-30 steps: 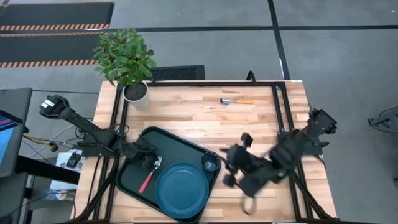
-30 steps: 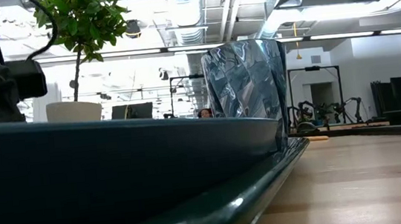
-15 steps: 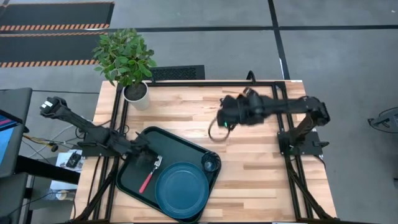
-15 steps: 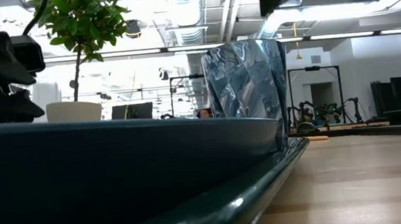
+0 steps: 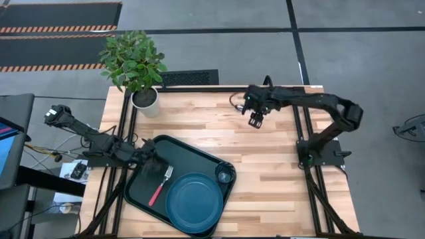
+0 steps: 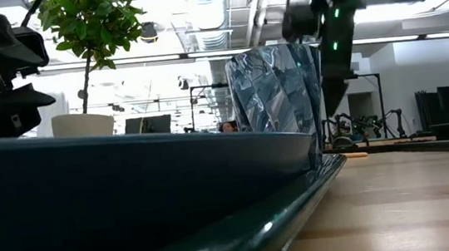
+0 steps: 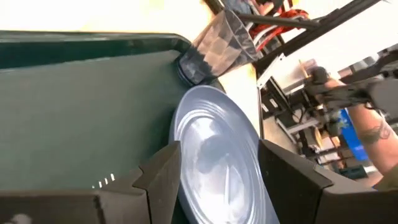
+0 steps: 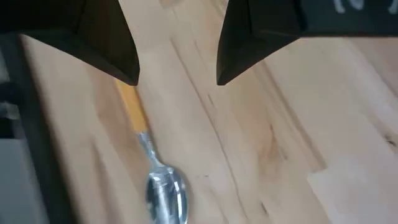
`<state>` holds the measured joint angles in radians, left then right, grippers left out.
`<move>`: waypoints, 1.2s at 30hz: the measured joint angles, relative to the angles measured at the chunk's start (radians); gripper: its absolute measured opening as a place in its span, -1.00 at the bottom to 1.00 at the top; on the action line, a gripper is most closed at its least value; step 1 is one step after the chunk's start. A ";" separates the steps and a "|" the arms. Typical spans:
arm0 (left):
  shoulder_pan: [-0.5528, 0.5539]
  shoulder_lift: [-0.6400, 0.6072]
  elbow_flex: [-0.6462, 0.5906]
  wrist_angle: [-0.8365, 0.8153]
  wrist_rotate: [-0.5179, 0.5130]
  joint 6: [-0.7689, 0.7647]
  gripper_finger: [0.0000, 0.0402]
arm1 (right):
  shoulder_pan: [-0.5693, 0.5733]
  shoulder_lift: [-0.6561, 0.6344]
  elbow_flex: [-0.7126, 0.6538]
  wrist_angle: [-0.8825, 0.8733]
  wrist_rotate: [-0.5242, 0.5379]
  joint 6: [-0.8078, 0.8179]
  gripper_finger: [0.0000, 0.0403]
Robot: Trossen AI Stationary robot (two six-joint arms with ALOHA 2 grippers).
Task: Pick and place plate/cup/fork/spoon on tray
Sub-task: Put the yellow spoon on the black serving tray to the left of the pink fork
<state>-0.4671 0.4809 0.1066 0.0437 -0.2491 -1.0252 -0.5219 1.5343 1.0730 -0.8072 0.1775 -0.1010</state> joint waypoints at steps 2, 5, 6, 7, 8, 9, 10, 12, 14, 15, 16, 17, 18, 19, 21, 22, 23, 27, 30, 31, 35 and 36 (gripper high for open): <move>0.000 -0.004 0.000 -0.001 -0.025 0.000 -0.01 | -0.069 0.048 -0.003 0.030 -0.054 -0.061 0.17; 0.002 -0.004 0.000 0.000 -0.067 -0.001 -0.01 | -0.152 0.126 0.031 0.049 -0.097 -0.138 0.17; 0.003 -0.004 0.000 -0.002 -0.079 -0.001 -0.01 | -0.174 0.152 0.045 0.050 -0.107 -0.158 0.17; 0.006 -0.004 0.000 -0.002 -0.092 -0.003 -0.01 | -0.191 0.180 0.059 0.048 -0.116 -0.178 0.17; 0.008 -0.004 0.000 0.000 -0.102 -0.005 -0.01 | -0.203 0.206 0.071 0.049 -0.130 -0.195 0.17; 0.012 -0.004 0.000 0.000 -0.109 -0.006 -0.01 | -0.215 0.231 0.081 0.049 -0.144 -0.211 0.17; 0.016 -0.004 0.000 -0.001 -0.112 -0.008 -0.01 | -0.224 0.256 0.091 0.050 -0.152 -0.224 0.17; 0.025 -0.004 0.000 0.000 -0.113 -0.008 -0.01 | -0.233 0.306 0.108 0.066 -0.151 -0.247 0.17; 0.031 -0.004 0.000 0.000 -0.114 -0.008 -0.01 | -0.234 0.357 0.125 0.070 -0.142 -0.265 0.17; 0.033 -0.004 0.000 0.000 -0.114 -0.008 -0.01 | -0.234 0.382 0.135 0.072 -0.139 -0.267 0.16; 0.034 -0.004 0.000 -0.001 -0.114 -0.009 -0.01 | -0.234 0.401 0.150 0.065 -0.133 -0.267 0.14; 0.033 -0.004 0.000 -0.001 -0.114 -0.009 -0.01 | -0.234 0.418 0.165 0.049 -0.132 -0.267 0.11; 0.033 -0.004 0.000 -0.001 -0.114 -0.009 -0.01 | -0.234 0.435 0.176 0.036 -0.133 -0.267 0.05; 0.033 -0.004 0.000 -0.001 -0.114 -0.009 -0.01 | -0.233 0.449 0.185 0.025 -0.133 -0.267 -0.03; 0.033 -0.004 0.000 -0.004 -0.114 -0.009 -0.01 | -0.224 0.472 0.201 -0.005 -0.132 -0.257 -0.26; 0.033 -0.004 0.000 -0.006 -0.114 -0.009 -0.01 | -0.220 0.473 0.202 -0.010 -0.129 -0.245 -0.40; 0.033 -0.004 0.000 -0.007 -0.115 -0.009 -0.01 | -0.216 0.474 0.202 -0.013 -0.126 -0.237 -0.56; 0.033 -0.004 0.000 -0.008 -0.127 -0.010 -0.01 | -0.201 0.463 0.200 -0.006 -0.097 -0.173 -0.89; 0.033 -0.004 0.000 -0.008 -0.130 -0.010 -0.01 | -0.181 0.434 0.198 0.006 -0.081 -0.137 -0.84; 0.033 -0.004 0.000 -0.006 -0.130 -0.014 -0.01 | -0.171 0.422 0.194 0.009 -0.074 -0.132 -0.84; 0.033 -0.004 0.001 0.011 -0.131 -0.027 -0.01 | -0.127 0.337 0.194 0.020 -0.063 -0.093 -0.91; 0.033 -0.004 0.001 0.020 -0.131 -0.027 -0.01 | -0.119 0.313 0.196 0.018 -0.064 -0.071 -0.91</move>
<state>-0.4339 0.4770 0.1074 0.0633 -0.3799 -1.0520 -0.6405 1.8470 1.2686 -0.7895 0.1139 -0.1724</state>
